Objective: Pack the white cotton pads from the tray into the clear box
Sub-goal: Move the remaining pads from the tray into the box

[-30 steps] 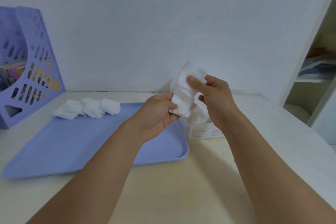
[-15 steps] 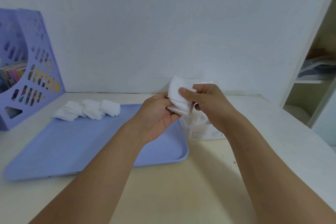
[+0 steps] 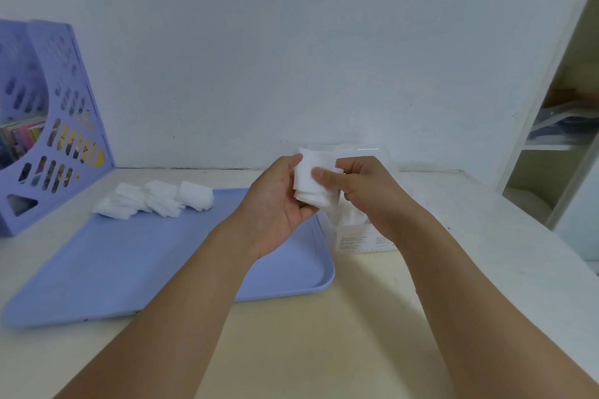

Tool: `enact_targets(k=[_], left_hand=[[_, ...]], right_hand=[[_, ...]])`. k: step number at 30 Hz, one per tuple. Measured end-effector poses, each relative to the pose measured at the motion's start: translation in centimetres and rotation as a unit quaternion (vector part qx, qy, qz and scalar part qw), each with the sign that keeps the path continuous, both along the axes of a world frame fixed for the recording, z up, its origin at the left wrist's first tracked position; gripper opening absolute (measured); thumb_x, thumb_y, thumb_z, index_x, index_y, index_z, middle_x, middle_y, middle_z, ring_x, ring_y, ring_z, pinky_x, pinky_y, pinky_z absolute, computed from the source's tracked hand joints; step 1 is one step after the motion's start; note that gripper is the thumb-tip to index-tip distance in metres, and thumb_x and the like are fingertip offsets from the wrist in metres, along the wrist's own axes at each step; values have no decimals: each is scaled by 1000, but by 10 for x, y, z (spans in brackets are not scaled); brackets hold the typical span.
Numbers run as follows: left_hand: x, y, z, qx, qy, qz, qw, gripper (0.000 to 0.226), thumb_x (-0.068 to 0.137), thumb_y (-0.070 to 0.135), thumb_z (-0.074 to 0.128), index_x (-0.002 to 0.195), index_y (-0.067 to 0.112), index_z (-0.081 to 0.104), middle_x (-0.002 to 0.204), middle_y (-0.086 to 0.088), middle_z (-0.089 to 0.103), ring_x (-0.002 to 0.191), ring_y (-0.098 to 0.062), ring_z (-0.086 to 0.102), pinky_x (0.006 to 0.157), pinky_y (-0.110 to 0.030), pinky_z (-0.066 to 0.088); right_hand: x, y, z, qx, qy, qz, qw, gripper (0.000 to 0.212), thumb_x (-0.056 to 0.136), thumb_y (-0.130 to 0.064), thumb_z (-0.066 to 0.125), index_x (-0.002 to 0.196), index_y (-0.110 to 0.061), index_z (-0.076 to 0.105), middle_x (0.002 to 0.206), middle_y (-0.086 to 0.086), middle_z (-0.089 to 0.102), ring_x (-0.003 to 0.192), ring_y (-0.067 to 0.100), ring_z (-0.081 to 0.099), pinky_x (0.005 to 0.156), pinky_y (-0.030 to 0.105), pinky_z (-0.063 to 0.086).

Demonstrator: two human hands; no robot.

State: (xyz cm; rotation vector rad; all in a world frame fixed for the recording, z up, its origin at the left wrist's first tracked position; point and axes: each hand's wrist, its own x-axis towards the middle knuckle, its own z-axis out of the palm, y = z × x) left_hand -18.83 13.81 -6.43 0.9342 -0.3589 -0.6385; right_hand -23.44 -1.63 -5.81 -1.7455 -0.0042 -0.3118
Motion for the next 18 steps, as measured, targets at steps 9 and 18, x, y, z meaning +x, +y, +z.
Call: enact_targets(k=[9,18], left_hand=[[3,-1,-6,23,-67,7,997,40,92,-8,40,129,-6,58,126,-21,68,119,-30,66,102,-36,54],[5,-3,-11,75,-114,10,991,49,94,-18,44,136,3,56,127,-14,69,117,-24,67,101,-32,54]], right_hand=[[5,-2,-4,-43,-25,-33,998,18,89,-19,79,104,-10,76,89,14,71,76,17,67,68,28,55],[8,-1,-6,-118,-133,-73,981,11,90,-10,75,97,-18,79,97,2,76,72,6,62,70,28,55]])
